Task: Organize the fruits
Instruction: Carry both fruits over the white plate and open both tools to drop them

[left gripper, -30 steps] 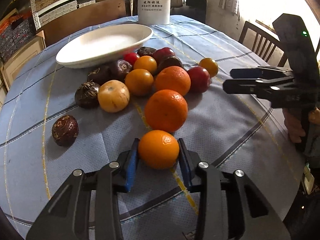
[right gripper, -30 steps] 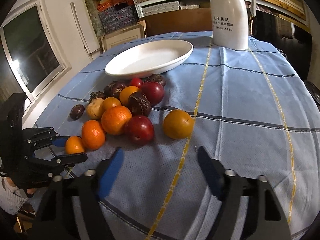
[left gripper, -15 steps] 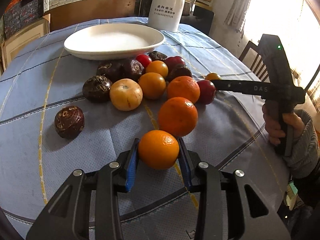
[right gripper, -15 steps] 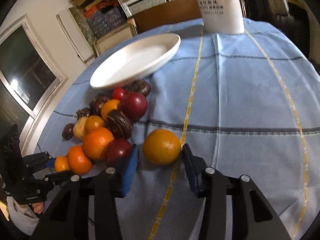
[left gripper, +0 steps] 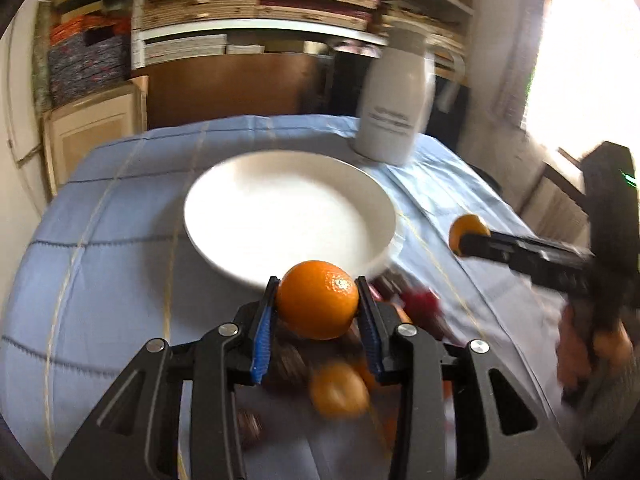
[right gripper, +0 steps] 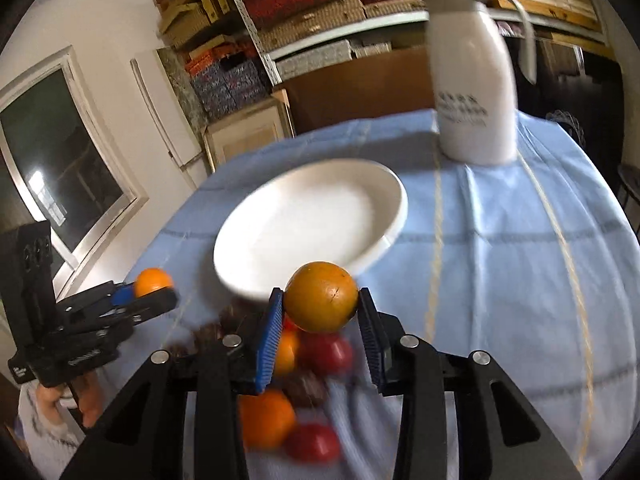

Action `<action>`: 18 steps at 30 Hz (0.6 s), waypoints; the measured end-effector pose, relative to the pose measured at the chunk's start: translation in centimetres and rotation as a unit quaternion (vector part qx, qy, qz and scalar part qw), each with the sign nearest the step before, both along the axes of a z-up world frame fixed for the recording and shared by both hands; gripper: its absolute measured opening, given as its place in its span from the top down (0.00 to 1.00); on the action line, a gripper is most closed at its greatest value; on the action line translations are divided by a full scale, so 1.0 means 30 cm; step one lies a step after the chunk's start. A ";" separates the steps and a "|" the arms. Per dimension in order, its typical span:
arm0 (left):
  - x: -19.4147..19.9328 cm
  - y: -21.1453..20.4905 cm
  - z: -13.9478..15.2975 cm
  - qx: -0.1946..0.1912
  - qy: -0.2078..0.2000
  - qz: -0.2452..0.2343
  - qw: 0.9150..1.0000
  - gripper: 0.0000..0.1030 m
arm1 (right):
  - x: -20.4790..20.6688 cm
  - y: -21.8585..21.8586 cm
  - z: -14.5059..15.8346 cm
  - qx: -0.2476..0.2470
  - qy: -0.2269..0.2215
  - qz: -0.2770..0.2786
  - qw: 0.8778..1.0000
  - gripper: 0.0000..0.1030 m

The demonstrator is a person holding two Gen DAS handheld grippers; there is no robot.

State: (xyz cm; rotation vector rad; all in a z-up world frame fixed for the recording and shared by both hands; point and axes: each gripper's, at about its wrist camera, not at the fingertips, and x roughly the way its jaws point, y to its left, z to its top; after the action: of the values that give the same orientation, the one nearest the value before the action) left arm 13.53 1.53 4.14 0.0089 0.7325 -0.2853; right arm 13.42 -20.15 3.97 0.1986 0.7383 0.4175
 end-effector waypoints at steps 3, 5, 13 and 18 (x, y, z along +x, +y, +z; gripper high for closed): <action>0.109 -0.017 -0.025 0.023 0.004 0.024 0.999 0.65 | 0.097 0.083 -0.015 -0.016 -0.006 -0.006 1.000 0.64; 0.168 -0.011 -0.055 0.024 0.016 0.030 0.999 0.65 | 0.155 0.121 -0.030 -0.026 -0.003 -0.006 1.000 0.64; 0.218 0.012 -0.132 0.029 0.023 0.027 0.999 0.41 | 0.250 0.150 -0.092 -0.041 0.016 0.001 0.999 0.55; 0.184 0.060 -0.112 0.019 0.015 0.033 0.999 0.40 | 0.235 0.101 -0.084 -0.018 0.014 -0.010 1.000 0.52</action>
State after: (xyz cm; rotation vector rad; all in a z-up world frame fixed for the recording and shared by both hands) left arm 19.06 3.35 0.78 0.0160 0.7654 -0.2099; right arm 20.47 -17.13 1.45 0.1781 0.7694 0.3822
